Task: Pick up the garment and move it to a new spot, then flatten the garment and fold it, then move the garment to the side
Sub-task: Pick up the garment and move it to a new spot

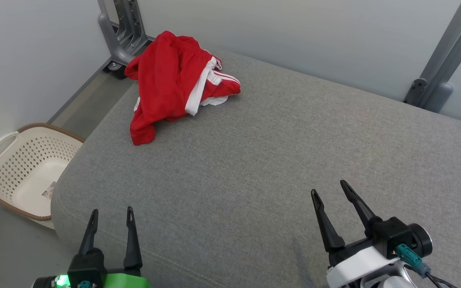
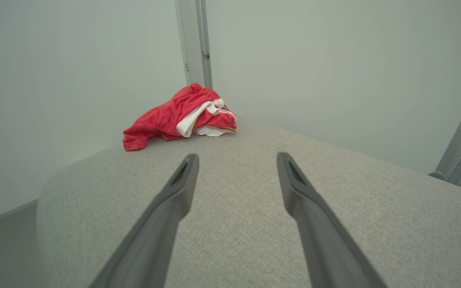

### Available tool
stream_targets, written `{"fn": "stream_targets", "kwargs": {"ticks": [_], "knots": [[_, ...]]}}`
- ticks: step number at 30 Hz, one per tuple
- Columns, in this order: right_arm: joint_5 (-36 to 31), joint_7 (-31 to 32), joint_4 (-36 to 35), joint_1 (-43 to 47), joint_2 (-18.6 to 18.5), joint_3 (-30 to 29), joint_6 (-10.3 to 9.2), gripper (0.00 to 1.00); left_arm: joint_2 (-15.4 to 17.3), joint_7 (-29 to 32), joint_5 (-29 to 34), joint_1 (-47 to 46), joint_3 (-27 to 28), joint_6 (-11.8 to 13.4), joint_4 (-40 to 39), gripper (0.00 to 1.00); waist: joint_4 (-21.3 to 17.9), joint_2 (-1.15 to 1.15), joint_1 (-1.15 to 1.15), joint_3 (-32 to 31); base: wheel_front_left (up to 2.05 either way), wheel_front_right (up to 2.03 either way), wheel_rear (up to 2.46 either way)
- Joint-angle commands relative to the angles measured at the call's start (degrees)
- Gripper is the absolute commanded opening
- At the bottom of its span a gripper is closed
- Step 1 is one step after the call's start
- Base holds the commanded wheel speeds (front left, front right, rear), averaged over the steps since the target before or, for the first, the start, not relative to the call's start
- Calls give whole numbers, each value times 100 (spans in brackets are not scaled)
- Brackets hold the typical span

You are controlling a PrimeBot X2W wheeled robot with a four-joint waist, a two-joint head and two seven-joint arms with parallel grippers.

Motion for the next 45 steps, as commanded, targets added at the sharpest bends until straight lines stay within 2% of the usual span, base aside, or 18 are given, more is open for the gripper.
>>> {"fn": "stream_targets", "kwargs": {"ticks": [1, 7, 12, 18, 21, 25, 30, 36, 45], "knots": [[-66, -18, 5, -36, -30, -28, 0, 100, 0, -6, -55, 47, -20, 21, -1, 100, 1, 0, 0, 28, 0, 0, 0], [-170, -18, -82, 16, -28, -149, 0, 100, 0, -6, -116, -111, -49, -72, 112, 100, -61, 0, 0, 186, 0, 0, 0], [-350, -18, -155, -131, -29, -213, 0, 100, 301, -6, -89, -673, 165, -247, 237, 100, -207, 0, 0, 453, 0, 0, 0], [-634, -18, -218, -350, -29, -296, 0, 100, 821, 25, -13, -1977, 220, -635, 694, 100, -410, 0, 0, 867, 0, 0, 0], [-753, -18, -259, -490, -29, -268, 0, 100, 1071, 305, -52, -2780, 160, -899, 1134, 100, -586, 0, 0, 1092, 0, 0, 0], [-969, -18, -305, -684, -30, -219, 0, 100, 1328, 727, -145, -3701, 113, -1088, 1823, 100, -874, 0, 0, 1377, 0, 0, 0], [-1148, -18, -362, -840, -28, -181, 0, 100, 1541, 1040, -318, -4591, 107, -1183, 2741, 100, -1289, 0, 0, 1691, 0, 0, 0], [-1307, -18, -488, -917, -24, -255, 0, 100, 1634, 1054, -796, -5159, 276, -1238, 3746, 100, -1660, 0, 0, 2071, 0, 0, 0], [-1461, -18, -740, -998, -25, -355, 0, 100, 1733, 972, -1122, -5524, 186, -1270, 4725, 100, -1903, 0, 0, 2549, 0, 0, 0]]}}
